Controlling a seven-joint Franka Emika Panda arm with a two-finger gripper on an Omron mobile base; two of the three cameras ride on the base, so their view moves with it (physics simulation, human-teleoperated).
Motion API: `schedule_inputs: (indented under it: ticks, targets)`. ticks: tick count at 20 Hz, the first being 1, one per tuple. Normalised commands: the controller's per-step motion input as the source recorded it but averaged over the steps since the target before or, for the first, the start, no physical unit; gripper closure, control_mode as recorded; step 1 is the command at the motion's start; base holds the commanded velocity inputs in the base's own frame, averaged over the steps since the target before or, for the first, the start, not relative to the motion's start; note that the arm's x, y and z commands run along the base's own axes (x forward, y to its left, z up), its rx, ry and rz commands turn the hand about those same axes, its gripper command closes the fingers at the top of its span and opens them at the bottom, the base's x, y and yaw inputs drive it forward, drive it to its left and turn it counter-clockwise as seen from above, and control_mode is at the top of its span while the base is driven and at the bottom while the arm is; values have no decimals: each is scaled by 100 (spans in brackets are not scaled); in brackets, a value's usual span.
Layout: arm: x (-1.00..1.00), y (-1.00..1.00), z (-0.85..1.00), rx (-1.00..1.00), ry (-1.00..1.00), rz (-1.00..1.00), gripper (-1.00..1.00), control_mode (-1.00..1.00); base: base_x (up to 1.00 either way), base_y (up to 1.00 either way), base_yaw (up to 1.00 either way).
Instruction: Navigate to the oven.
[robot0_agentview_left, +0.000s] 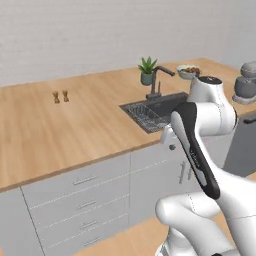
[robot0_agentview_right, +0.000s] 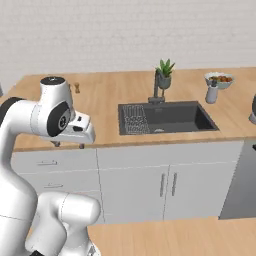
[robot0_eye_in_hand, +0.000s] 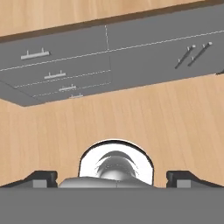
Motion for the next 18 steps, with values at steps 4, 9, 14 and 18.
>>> schedule_inputs:
  ticks: [4,9,14,18]
  targets:
    - [0,0,0,0,0,0,-100,100,-1,-32,-59]
    - [0,0,0,0,0,0,-100,100,0,-29,-63]
    - [0,0,0,0,0,0,-100,100,0,-23,-66]
    - [0,0,0,0,0,0,-100,100,0,-28,-64]
